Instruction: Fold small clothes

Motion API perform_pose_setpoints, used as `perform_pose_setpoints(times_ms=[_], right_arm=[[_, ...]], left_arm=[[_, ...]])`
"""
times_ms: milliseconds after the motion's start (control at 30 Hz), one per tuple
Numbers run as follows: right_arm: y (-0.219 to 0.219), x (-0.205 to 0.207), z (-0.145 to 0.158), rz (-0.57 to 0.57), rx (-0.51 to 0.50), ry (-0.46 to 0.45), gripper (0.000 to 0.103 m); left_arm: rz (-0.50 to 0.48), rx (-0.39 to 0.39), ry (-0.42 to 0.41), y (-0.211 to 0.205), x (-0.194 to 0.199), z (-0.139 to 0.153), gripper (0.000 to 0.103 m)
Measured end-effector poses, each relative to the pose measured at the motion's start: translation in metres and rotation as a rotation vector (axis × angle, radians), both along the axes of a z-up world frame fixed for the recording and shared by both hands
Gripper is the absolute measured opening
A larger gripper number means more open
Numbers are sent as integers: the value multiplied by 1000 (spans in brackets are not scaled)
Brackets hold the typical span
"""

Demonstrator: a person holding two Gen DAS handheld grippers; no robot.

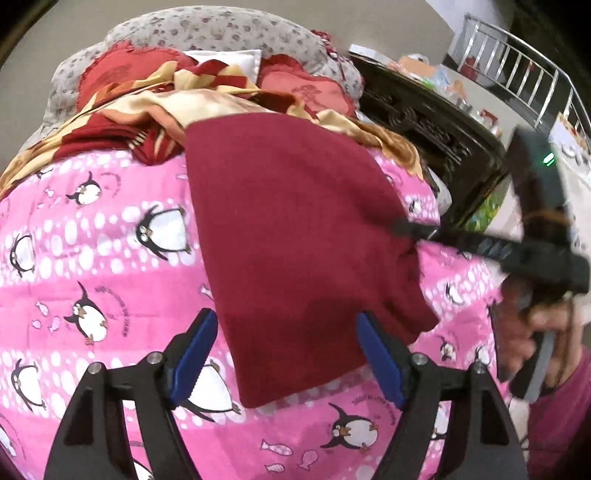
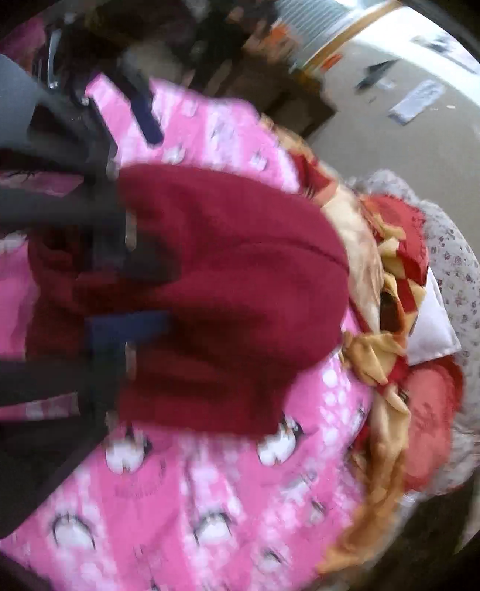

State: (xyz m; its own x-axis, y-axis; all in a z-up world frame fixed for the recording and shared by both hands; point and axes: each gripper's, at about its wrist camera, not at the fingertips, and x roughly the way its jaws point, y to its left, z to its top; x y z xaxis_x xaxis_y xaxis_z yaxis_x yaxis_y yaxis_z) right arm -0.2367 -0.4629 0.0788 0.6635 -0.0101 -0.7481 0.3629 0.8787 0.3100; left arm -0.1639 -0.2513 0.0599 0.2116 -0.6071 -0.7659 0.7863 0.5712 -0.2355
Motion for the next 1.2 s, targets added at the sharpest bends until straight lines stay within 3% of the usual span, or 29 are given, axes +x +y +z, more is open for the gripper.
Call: perform_pose_setpoints(times_ms=[100,200,233,300,333,367,433,533,600,633,767,833,900,933,1000,1067,1133,1200], right_arm=[[-16,-14,0,-64,-16,-7,2],[-33,-11,-29,-188,-112,174,2],[-37,-19,-31,-190,-80,154,2],[-43,-38,-20,-173,42,24,3],[-44,-43,-10,-170,65,-25,6],[-42,-44,-2,-161,70,-54,15],[-31,-38,8,-98,108,-90,34],[1,-22,7,14,121,-79,39],[16,-10,-5,24,45,-2,32],[21,-6,-10,22,1,35,11],[26,-25,1,36,-66,-8,11],[15,-18,-14,32,-54,55,11],[10,-15,-19,48,-38,54,14],[5,-19,-10,53,0,-4,17],[-6,-29,3,30,54,-91,28],[-23,-27,16,-65,75,-165,49],[-36,-9,16,-98,117,-172,51],[-47,17,4,-129,134,-100,48]], left_arm=[[-15,44,0,-11,-2,-16,81],[11,96,21,-15,3,-26,81],[12,66,30,-10,2,-22,81],[19,41,3,-6,0,-13,81],[21,38,-20,-5,-2,-8,81],[16,36,-39,-6,-3,-4,81],[8,22,-50,-8,-6,2,81],[0,14,-46,-12,-6,3,81],[1,31,-40,-17,-5,-2,81],[2,48,-28,-18,-5,-7,81],[-16,47,-26,-13,-8,-10,81],[-5,28,-27,-15,-6,-7,81],[-3,9,-31,-15,-5,-4,81],[-5,-4,-36,-16,-5,-2,81],[-7,9,-47,-20,-5,-4,81],[-10,29,-63,-24,-6,-9,81],[-6,37,-76,-26,-8,-11,83],[-8,40,-83,-27,-10,-11,83]])
